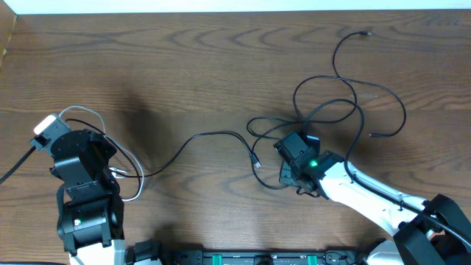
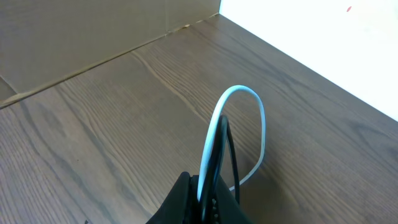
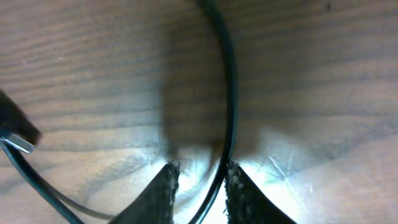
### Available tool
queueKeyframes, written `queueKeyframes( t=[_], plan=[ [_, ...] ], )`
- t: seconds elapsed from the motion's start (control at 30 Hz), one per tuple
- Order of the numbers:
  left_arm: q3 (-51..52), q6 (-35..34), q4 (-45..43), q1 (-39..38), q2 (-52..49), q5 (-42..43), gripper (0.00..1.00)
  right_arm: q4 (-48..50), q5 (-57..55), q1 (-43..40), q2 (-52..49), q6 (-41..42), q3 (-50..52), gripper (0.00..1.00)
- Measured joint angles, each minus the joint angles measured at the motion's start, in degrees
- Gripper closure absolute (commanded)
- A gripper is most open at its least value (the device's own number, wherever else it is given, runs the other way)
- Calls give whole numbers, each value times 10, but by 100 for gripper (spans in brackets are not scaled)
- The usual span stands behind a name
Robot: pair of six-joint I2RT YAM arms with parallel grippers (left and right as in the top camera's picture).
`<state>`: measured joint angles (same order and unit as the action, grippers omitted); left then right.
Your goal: Untangle cables
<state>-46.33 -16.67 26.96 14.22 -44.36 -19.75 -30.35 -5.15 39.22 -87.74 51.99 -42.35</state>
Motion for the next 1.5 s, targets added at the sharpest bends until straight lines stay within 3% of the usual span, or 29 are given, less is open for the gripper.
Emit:
queueKeyframes(
  t=[0.07,0.33,0.37,0.47,0.5,0.53,0.73,1.03,1.3,1.5],
  plan=[
    [0,0,0,0,0,0,93,14,-6,-3,0,-1,0,98],
    [0,0,0,0,0,0,93,37,-18,-7,0,1,0,99],
    [0,0,0,0,0,0,93,37,-19,-7,0,1,0,94],
    [0,0,0,0,0,0,93,37,-22,-7,0,1,0,26],
    [0,0,0,0,0,0,93,37,-22,-7,0,1,0,7],
    [0,0,0,0,0,0,93,36,-22,-7,0,1,0,1],
    [0,0,0,0,0,0,93,36,-2,-7,0,22,0,1],
    [0,0,0,0,0,0,93,50,56,10,0,179,0,5],
    [0,0,0,0,0,0,93,62,26,35,0,232,0,30],
    [0,0,0,0,0,0,93,63,1,35,0,248,8,38]
  ],
)
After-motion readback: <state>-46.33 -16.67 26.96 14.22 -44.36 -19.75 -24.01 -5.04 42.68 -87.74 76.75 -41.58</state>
